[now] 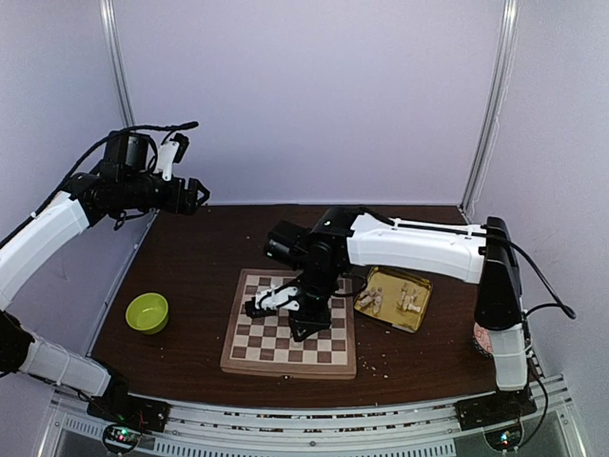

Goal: Set up the chess pieces on the board
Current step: Place the queen at d1.

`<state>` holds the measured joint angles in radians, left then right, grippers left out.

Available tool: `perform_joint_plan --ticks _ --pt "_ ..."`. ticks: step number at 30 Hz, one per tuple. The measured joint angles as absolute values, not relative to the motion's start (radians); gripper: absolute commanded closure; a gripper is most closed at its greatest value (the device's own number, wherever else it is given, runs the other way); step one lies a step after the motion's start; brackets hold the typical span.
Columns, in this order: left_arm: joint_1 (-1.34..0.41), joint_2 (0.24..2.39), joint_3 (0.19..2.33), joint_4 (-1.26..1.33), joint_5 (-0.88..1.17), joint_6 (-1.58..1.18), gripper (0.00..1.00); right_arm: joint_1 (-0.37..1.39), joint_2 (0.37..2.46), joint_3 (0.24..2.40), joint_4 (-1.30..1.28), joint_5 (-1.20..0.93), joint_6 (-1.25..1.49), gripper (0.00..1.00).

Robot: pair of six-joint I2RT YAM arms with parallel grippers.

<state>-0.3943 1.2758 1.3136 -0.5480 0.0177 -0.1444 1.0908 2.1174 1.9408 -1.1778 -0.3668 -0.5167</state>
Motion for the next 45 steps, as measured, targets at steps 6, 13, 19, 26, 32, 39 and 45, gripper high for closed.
perform_joint_plan --ticks 6,13,19,26,32,39,45 --pt "-0.394 1.276 1.314 -0.548 0.014 -0.142 0.13 1.118 2.148 1.941 -1.174 -0.367 -0.503 1.0" --pt "-0.394 1.277 1.314 -0.548 0.011 -0.139 0.13 1.121 2.174 1.946 -1.166 -0.357 -0.485 1.0" --pt "-0.394 1.277 1.314 -0.548 0.01 -0.139 0.13 1.122 2.201 1.946 -1.155 -0.342 -0.471 1.0" --pt "-0.394 1.277 1.314 -0.548 0.006 -0.138 0.13 1.125 2.209 1.961 -1.153 -0.338 -0.466 1.0" --pt "-0.394 1.277 1.314 -0.548 0.004 -0.136 0.13 1.128 2.209 1.961 -1.153 -0.338 -0.466 1.0" --pt "-0.394 1.277 1.314 -0.548 0.004 -0.136 0.13 1.128 2.209 1.961 -1.153 -0.337 -0.467 1.0" --pt "-0.394 1.277 1.314 -0.548 0.004 -0.135 0.13 1.129 2.209 1.961 -1.153 -0.335 -0.468 1.0"
